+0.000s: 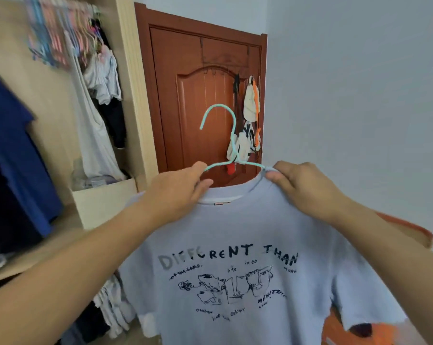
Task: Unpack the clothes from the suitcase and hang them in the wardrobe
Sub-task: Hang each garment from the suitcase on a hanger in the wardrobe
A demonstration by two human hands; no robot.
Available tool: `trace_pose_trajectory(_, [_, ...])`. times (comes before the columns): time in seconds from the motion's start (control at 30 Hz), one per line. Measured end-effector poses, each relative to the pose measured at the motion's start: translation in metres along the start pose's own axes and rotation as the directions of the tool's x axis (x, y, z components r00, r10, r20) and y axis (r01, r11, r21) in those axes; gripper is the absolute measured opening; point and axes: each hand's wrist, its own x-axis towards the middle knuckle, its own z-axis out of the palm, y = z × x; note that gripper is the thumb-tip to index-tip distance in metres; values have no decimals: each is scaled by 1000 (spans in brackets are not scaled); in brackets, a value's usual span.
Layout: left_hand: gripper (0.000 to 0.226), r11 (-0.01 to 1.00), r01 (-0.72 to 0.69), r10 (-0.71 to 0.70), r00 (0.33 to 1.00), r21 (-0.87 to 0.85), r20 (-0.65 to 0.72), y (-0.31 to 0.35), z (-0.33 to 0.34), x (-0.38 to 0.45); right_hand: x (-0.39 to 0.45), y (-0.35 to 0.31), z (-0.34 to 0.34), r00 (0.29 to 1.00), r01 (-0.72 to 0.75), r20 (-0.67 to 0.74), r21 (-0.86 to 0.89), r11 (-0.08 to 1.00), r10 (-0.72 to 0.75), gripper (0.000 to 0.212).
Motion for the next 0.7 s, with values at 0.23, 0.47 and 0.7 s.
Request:
trace_pose_trajectory(0.23, [34, 986, 155, -160, 983, -65, -91, -68, -18, -21, 9, -11, 13, 995, -69, 75, 104, 992, 61, 54])
trace_pose_trajectory(0.47, [34, 891, 355, -410, 897, -284, -167, -211, -57, -13, 85, -122, 28, 849, -122, 473, 609, 784, -236, 67])
trace_pose_trajectory(0.7, [50, 866, 487, -500, 854, -116, -144, -388, -182, 29, 261, -291, 71, 999, 18, -35, 150, 988, -13, 39])
